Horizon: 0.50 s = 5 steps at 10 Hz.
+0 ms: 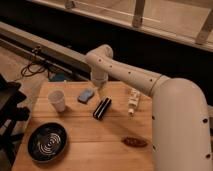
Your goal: Place the eraser in the ceramic cup
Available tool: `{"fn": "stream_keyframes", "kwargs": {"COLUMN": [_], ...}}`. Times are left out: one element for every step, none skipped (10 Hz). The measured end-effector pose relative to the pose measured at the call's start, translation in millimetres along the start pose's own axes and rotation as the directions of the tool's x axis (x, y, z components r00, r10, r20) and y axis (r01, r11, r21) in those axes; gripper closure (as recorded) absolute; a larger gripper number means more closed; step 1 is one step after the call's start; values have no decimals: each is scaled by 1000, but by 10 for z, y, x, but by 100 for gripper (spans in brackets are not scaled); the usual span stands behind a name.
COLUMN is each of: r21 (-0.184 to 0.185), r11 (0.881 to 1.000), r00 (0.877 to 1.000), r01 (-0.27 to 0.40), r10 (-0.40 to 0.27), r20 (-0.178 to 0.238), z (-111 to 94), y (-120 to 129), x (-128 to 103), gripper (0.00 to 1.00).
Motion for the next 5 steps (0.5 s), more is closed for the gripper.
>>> {"fn": "stream_keyframes", "kwargs": {"r21": [0, -5, -11, -25, -41], "r11": [1000, 1000, 1000, 1000, 999], "r00": [1000, 1000, 1000, 1000, 1000], "r01": [1, 8, 12, 16, 23], "r10": [-1, -8, -12, -16, -22], "r20": [-1, 5, 9, 15, 22], "z": [-2, 9, 43, 136, 277], "y": [-21, -7, 26, 77, 122], "x": [-7, 1, 18, 39, 25], "gripper": [35, 35, 35, 35, 35]}}
